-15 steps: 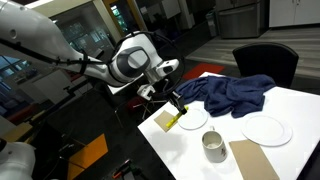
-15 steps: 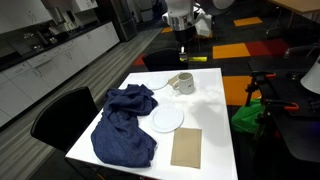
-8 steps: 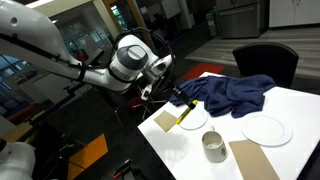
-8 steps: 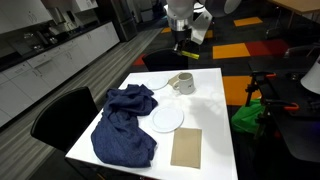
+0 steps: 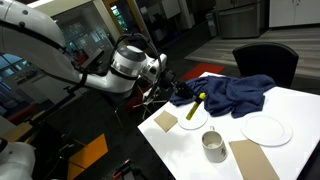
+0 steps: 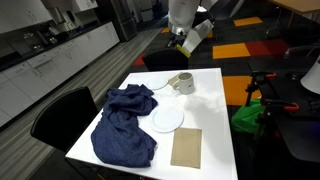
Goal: Pick up the yellow marker and put it in the white mug
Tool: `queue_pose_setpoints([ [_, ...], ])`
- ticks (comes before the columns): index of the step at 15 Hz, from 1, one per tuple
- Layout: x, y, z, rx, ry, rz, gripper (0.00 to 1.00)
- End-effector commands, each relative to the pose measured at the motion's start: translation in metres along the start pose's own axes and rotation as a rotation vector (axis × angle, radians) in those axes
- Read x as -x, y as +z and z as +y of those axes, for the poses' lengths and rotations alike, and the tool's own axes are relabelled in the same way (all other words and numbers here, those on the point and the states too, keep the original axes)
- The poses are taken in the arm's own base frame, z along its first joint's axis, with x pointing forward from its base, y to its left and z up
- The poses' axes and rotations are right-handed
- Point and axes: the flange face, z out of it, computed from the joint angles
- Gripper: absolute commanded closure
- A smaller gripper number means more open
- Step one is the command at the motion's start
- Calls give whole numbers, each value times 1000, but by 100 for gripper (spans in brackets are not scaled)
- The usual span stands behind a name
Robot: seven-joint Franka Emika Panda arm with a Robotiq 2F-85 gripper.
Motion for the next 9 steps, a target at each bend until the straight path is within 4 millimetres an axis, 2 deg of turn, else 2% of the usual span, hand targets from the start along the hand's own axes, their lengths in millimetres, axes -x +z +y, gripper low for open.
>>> queue_pose_setpoints([
  [1, 12, 8, -16, 96, 156, 84, 95],
  [5, 32, 26, -25, 195, 340, 151, 95],
  [9, 42, 42, -31, 284, 469, 205, 95],
])
